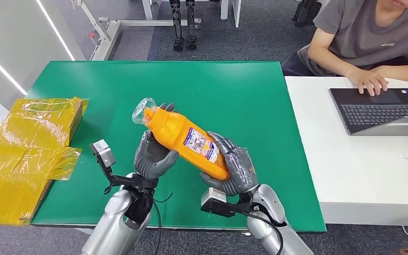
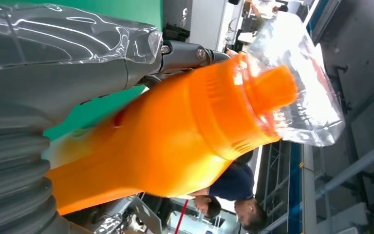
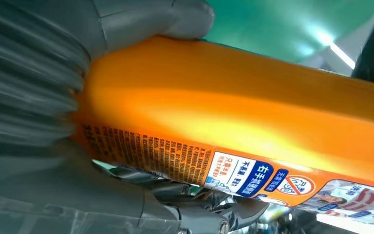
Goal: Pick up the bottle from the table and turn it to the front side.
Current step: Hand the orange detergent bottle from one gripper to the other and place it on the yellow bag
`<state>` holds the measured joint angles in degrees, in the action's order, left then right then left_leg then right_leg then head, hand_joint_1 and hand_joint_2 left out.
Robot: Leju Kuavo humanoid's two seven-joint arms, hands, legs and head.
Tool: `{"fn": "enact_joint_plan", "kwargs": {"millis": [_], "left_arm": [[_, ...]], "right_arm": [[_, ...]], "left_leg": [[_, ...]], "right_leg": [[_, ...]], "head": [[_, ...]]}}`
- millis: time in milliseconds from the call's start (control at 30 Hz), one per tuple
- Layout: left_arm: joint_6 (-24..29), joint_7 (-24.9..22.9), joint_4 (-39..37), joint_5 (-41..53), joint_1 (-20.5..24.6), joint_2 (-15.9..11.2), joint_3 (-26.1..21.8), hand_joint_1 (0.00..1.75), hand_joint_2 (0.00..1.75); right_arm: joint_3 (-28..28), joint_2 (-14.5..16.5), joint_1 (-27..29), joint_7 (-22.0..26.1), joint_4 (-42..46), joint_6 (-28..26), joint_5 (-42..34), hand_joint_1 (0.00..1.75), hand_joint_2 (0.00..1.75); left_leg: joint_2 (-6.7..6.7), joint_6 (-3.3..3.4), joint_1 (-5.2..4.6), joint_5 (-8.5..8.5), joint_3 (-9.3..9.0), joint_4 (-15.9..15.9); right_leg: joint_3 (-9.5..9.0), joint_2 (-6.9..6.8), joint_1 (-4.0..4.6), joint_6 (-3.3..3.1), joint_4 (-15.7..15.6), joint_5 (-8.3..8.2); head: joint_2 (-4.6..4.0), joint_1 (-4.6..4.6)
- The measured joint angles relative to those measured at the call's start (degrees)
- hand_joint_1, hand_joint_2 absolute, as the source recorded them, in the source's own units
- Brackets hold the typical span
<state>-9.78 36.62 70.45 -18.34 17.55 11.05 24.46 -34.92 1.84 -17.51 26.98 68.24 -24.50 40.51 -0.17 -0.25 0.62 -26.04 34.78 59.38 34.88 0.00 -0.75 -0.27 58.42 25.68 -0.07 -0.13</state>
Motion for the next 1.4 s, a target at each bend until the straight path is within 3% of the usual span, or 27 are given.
{"fn": "enact_joint_plan", "kwargs": {"millis": [267,767,1200,1233,1333,1367,1400], "left_arm": [[0.1,1.4,-1.1,0.9,-0.5,-0.5,-0.1,0.00,1.75],[0.1,-0.1,3.7,3.9,-2.9,0.1,-1.3,0.00,1.75],[0.5,-1.0,5.6,5.9,-2.9,1.1,-2.3,0.00,1.75],[0.5,-1.2,5.6,6.1,-2.9,1.1,-2.3,0.24,1.75],[0.7,-1.5,5.6,6.6,-2.9,1.3,-2.3,1.54,1.75],[0.8,-1.5,5.6,6.7,-2.9,1.3,-2.3,1.74,1.75],[0.9,-1.5,5.6,6.8,-2.9,1.4,-2.3,1.75,1.75]], "right_arm": [[0.0,-0.1,-0.2,-2.1,-0.7,6.4,2.2,1.75,1.75],[0.8,-0.1,1.9,-3.2,0.9,10.4,5.9,1.75,1.75],[0.6,-0.1,2.4,-0.3,1.8,12.0,6.3,1.75,1.75],[0.6,-0.2,2.5,-0.2,2.0,12.2,6.2,1.75,1.75],[0.6,-0.3,3.0,-0.1,2.7,12.3,6.2,1.75,1.75],[0.6,-0.3,3.2,-0.1,2.9,12.3,6.1,1.75,1.75],[0.6,-0.4,3.3,-0.1,3.1,12.3,6.1,1.75,1.75]], "left_leg": [[-0.01,0.00,0.00,-0.01,0.02,0.0],[-0.01,0.00,0.00,-0.01,0.01,0.0],[-0.02,0.00,0.00,-0.01,0.02,0.0],[-0.02,0.00,0.00,-0.01,0.02,0.0],[-0.02,0.00,0.00,-0.01,0.02,0.0],[-0.02,0.00,0.00,-0.01,0.02,0.0],[-0.02,0.00,0.00,-0.01,0.01,0.0]], "right_leg": [[0.01,-0.01,0.00,0.01,0.0,0.01],[0.00,-0.01,0.00,0.01,0.0,0.01],[0.00,-0.02,-0.01,0.01,0.0,0.01],[0.00,-0.02,0.00,0.01,0.0,0.01],[0.00,-0.01,0.00,0.01,0.0,0.01],[0.00,-0.01,0.00,0.01,0.0,0.01],[0.00,-0.01,0.00,0.01,0.0,0.01]], "head": [[0.00,0.01],[0.00,0.01],[0.00,0.00],[0.00,-0.01],[0.00,0.00],[0.00,0.00],[0.00,0.00]]}}
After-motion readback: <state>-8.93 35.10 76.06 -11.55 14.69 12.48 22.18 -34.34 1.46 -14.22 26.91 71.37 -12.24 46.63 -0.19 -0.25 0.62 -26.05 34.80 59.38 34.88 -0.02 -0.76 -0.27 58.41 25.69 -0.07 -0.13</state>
